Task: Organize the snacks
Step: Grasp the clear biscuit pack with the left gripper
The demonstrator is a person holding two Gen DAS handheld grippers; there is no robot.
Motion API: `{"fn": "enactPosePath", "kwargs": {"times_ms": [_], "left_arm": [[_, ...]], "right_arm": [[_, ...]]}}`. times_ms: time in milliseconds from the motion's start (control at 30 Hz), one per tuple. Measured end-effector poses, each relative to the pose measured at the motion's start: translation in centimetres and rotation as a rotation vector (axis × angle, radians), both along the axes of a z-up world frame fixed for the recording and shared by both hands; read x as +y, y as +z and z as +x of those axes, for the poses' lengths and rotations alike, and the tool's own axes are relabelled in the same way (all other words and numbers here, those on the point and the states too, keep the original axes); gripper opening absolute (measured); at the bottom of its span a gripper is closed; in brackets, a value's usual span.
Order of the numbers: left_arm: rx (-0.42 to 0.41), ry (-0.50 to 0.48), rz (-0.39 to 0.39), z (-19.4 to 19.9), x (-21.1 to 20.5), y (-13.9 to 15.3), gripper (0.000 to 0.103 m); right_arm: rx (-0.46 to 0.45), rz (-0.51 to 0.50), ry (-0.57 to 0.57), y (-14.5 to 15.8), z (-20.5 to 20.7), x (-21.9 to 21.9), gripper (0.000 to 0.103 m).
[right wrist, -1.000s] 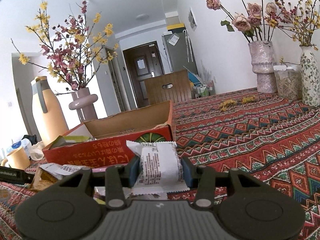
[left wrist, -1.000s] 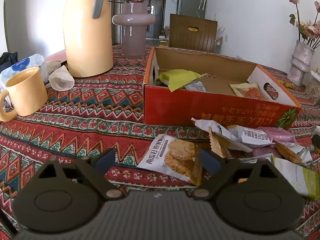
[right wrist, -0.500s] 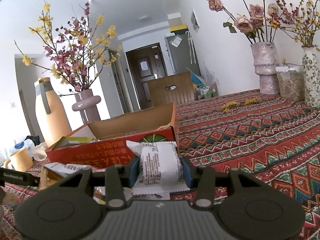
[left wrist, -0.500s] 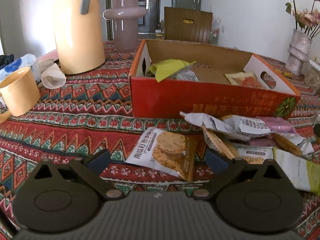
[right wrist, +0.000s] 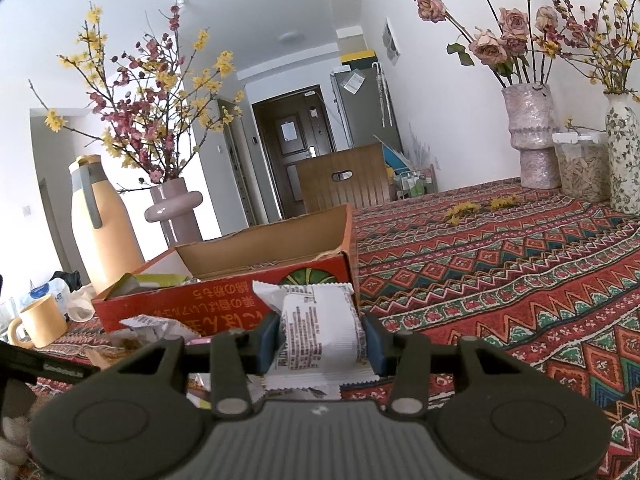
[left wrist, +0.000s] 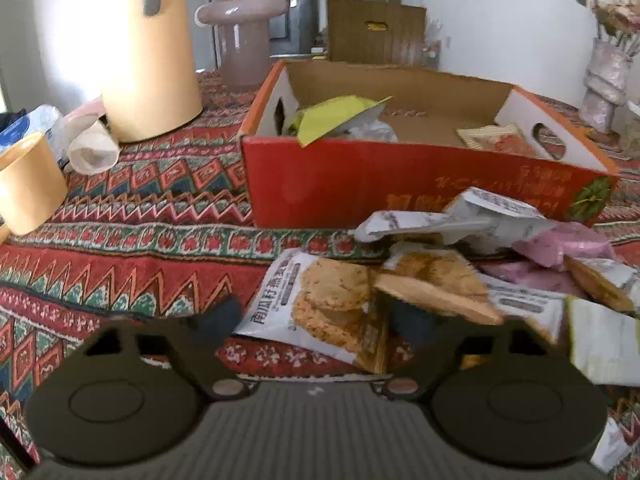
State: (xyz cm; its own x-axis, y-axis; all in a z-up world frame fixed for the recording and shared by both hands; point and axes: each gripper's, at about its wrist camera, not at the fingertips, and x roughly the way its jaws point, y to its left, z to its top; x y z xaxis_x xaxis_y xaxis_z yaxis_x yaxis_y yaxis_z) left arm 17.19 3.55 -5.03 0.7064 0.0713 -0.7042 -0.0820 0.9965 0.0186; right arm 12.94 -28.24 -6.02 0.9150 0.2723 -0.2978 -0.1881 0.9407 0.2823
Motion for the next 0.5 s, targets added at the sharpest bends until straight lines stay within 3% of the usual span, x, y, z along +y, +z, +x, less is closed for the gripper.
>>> {"fn": "enactPosePath", "kwargs": {"times_ms": [100,500], "left_arm": [[-0.016,-0.020,0.005,-0.6,-0.5,0.2,0.055],[-0.094,0.005,-0.018,-4.3,0.5,1.8,0.052]], "right_arm": [[0.001,0.000,0.001,0.0,0.0,0.0,0.044],[0.001,0.000,0.014,-0.1,-0.1,0.0,0.044]]}}
